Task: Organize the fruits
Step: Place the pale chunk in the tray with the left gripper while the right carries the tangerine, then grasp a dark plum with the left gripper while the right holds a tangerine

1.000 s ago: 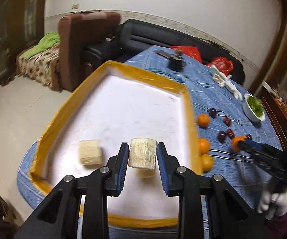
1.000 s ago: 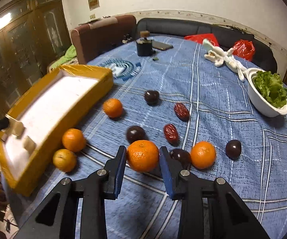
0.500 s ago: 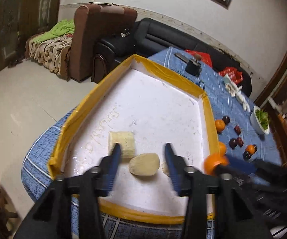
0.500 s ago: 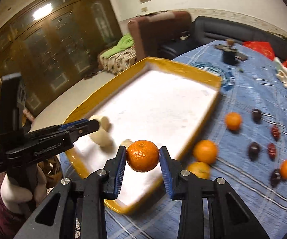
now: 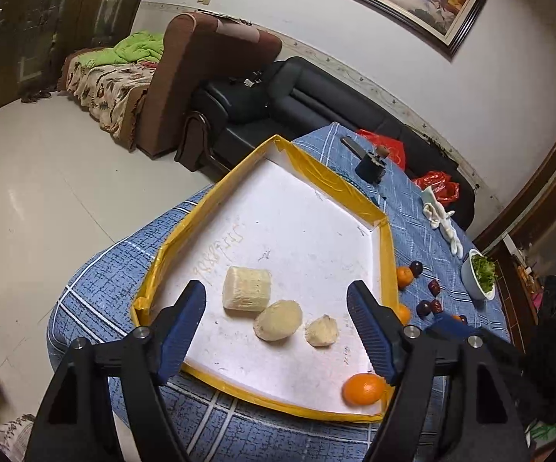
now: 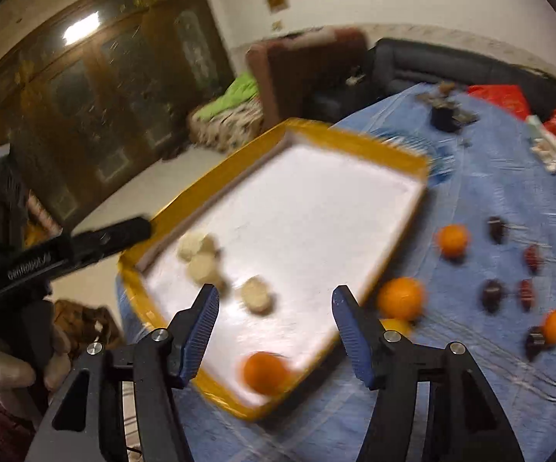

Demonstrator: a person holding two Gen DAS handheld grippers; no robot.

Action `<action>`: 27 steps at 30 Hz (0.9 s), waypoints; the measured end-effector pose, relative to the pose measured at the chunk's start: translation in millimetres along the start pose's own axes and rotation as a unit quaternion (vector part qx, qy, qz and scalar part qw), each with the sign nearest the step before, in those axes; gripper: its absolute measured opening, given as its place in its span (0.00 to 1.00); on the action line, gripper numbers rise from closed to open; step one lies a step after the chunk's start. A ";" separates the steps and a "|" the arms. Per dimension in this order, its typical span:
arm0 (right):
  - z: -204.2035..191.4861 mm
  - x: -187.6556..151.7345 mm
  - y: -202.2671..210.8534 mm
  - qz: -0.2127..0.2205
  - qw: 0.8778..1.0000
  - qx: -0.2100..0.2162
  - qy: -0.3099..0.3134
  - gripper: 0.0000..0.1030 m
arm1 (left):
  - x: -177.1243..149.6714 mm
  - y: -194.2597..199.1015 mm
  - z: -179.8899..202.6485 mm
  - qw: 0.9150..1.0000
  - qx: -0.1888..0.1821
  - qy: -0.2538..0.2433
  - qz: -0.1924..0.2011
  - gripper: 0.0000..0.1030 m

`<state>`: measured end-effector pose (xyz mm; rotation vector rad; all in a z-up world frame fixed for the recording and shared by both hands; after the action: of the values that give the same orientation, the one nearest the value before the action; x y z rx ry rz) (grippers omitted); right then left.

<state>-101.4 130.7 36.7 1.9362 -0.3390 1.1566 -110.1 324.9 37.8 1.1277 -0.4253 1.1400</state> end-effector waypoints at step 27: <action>89.7 -51.4 -7.4 -0.055 0.996 -0.069 -0.002 0.37 | -38.5 -17.4 107.8 0.988 -0.068 -0.128 -0.050 0.76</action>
<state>-71.0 57.3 -29.9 1.8145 -0.3021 1.0318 -83.6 212.5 45.8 1.1651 -0.6284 0.8674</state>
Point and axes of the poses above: each gripper's, at about its wrist camera, not at the fingertips, and y roughly against the way its jaws point, z to its right, x to its top, the point moved 6 cm from there along -y, roughly the way its jaws point, and after that the axes turned 12 degrees about z, right-handed, at the moved point
